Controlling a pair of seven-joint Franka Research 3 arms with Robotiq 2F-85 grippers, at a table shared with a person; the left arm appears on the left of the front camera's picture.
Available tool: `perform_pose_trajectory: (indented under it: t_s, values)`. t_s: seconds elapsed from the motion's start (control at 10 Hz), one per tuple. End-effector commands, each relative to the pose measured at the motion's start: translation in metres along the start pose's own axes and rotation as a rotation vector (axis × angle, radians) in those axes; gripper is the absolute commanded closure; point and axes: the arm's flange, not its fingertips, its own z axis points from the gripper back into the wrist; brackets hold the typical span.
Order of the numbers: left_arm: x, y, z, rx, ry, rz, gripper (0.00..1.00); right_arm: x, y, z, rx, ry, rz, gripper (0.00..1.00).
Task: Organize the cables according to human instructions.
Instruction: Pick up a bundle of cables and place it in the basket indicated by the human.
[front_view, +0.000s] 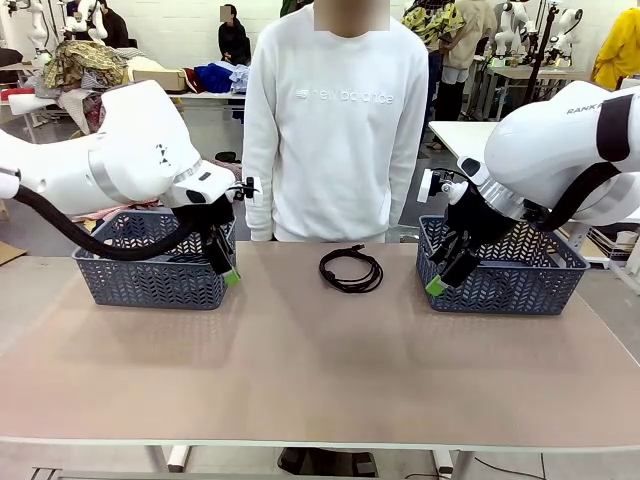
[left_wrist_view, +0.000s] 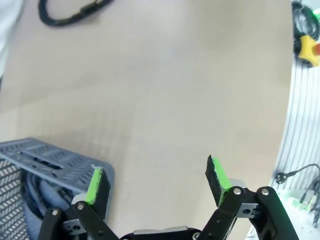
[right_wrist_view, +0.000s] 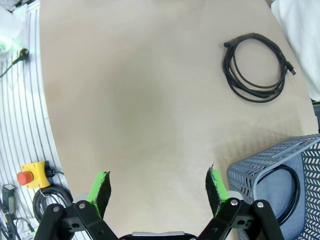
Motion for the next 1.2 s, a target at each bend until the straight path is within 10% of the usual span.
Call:
perform_pose_trajectory:
  t_s: [0.0, 1.1]
  values:
    - [-0.0045, -0.0109, -0.0034, 0.009, -0.015, 0.034, 0.0, -0.0005, 0.0005, 0.0011, -0.003, -0.003, -0.003, 0.0]
    - [0.0, -0.0072, -0.0026, -0.005, 0.002, 0.004, 0.0, -0.0005, 0.0005, 0.0011, -0.003, -0.003, -0.003, 0.0]
